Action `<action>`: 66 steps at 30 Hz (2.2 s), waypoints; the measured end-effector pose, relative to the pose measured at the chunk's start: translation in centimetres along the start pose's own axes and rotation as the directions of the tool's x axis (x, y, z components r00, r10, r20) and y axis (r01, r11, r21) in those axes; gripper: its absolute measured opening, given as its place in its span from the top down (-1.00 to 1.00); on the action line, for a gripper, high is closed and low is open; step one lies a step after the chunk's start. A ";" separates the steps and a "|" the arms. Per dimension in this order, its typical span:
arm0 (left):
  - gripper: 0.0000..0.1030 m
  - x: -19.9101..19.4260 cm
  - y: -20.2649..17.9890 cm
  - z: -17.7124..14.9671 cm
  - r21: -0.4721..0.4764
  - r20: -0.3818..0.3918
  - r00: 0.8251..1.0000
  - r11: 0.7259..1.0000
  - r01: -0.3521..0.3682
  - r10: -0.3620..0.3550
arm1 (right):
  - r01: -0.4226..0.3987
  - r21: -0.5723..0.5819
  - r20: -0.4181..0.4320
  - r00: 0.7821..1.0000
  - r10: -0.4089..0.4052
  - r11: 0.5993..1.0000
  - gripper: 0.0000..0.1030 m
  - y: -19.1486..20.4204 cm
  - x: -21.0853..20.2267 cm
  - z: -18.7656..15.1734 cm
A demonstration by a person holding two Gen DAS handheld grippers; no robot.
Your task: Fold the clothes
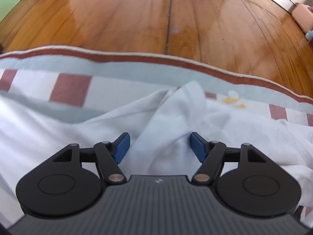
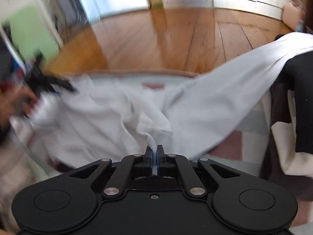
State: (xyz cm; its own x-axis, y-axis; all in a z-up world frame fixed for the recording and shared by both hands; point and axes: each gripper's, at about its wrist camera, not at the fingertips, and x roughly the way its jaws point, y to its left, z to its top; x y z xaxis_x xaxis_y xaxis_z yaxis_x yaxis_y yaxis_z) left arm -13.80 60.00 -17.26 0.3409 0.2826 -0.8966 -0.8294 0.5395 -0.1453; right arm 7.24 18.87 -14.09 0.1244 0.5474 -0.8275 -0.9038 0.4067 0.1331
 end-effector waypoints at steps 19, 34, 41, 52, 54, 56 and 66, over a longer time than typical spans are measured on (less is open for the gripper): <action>-0.39 0.6 -4.5 0.7 0.123 0.083 0.995 0.991 0.053 -0.064 | -0.046 0.095 0.151 0.988 0.031 0.994 0.33 0.4 -3.0 2.2; 0.36 1.4 -2.5 0.8 0.066 0.038 0.998 0.997 0.046 -0.049 | 0.308 -0.050 0.117 0.947 -0.300 0.950 0.97 2.3 -0.6 1.5; 0.32 0.6 0.6 0.9 -0.107 0.028 0.971 0.966 0.237 -0.235 | 0.501 -0.009 0.214 0.846 -0.488 0.865 0.98 2.3 -1.8 2.3; 0.06 0.7 1.0 1.9 -0.121 0.132 0.931 0.927 0.356 -0.340 | 0.487 0.051 0.195 0.851 -0.487 0.872 0.98 0.3 0.4 2.9; -0.03 1.3 -0.5 1.7 -0.074 0.093 0.941 0.940 0.332 -0.325 | 0.497 0.039 0.215 0.843 -0.493 0.867 0.98 0.4 0.5 3.2; -0.29 1.9 -1.5 1.5 -0.045 0.049 0.950 0.949 0.311 -0.309 | 0.506 0.020 0.236 0.835 -0.496 0.862 0.98 0.3 0.5 4.1; 0.83 1.1 -4.9 -0.4 0.164 0.094 0.995 0.985 -0.061 0.046 | 0.475 0.055 0.243 0.847 -0.473 0.878 0.98 -0.6 1.3 6.6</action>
State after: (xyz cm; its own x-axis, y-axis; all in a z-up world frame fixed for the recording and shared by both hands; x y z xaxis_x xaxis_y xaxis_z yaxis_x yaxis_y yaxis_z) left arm -9.56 57.36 -17.68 0.3424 0.3801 -0.8592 -0.7650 0.6437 -0.0201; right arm 10.68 24.18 -11.65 0.6327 0.4489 -0.6310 -0.7121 0.6574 -0.2464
